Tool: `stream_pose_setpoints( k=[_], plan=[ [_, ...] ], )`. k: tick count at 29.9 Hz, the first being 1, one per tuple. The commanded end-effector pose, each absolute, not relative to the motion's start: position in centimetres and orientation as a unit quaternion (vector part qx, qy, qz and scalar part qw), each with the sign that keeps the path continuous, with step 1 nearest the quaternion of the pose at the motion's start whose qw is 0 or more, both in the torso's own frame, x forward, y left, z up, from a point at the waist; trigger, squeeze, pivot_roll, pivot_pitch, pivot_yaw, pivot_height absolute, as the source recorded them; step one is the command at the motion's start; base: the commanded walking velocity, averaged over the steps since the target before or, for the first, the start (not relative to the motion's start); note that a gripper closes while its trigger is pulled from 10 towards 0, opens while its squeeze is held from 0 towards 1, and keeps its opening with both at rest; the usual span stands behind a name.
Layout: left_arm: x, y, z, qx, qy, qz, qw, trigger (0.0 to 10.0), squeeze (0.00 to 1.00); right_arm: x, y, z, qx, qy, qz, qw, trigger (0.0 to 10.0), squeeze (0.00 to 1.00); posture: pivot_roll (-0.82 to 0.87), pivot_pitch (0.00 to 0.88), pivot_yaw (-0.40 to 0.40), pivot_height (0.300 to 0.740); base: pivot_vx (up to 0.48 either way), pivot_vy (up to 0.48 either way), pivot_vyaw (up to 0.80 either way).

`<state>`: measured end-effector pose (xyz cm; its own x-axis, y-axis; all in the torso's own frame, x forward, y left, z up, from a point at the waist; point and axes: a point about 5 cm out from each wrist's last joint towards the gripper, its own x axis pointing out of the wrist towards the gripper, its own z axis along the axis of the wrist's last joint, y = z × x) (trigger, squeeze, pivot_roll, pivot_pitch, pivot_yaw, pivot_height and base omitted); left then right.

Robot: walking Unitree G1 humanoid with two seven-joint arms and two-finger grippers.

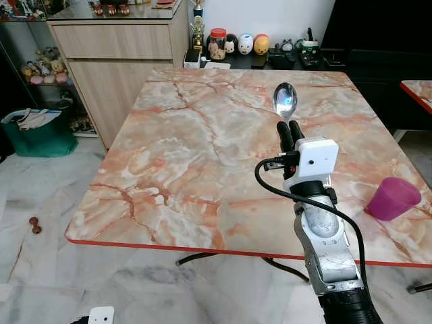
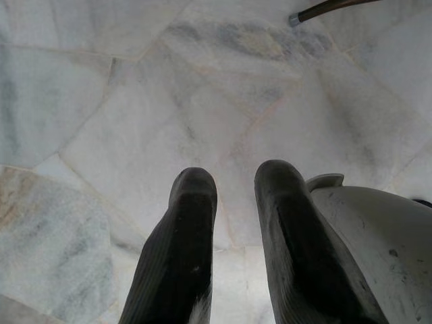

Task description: Setting the table

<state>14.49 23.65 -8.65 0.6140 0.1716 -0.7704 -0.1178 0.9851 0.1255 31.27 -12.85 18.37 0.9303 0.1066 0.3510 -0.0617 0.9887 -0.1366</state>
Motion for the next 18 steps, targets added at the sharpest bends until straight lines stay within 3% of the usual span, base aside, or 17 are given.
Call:
stream_pose_setpoints(
  k=[1, 11, 18],
  plan=[
    [14.1, 23.7, -8.8, 0.03, 0.433, 0.087, 0.897, 10.0, 0.0, 31.4, -12.7, 19.4, -0.056, -0.196, 0.043, 0.978, 10.0, 0.0, -0.04, 0.0, -0.005, 0.707, 0.0, 0.0, 0.0],
    [14.9, 23.1, -8.5, 0.027, 0.416, 0.079, 0.905, 10.0, 0.0, 32.0, -12.8, 19.8, -0.056, -0.196, 0.044, 0.978, 10.0, 0.0, -0.04, 0.0, -0.014, 0.707, 0.0, 0.0, 0.0],
    [15.3, 23.0, -8.3, 0.028, 0.406, 0.077, 0.91, 10.0, 0.0, 32.1, -13.0, 19.8, -0.049, -0.195, 0.042, 0.979, 10.0, 0.0, -0.04, 0.0, -0.018, 0.707, 0.0, -0.243, 0.0]
  ],
)
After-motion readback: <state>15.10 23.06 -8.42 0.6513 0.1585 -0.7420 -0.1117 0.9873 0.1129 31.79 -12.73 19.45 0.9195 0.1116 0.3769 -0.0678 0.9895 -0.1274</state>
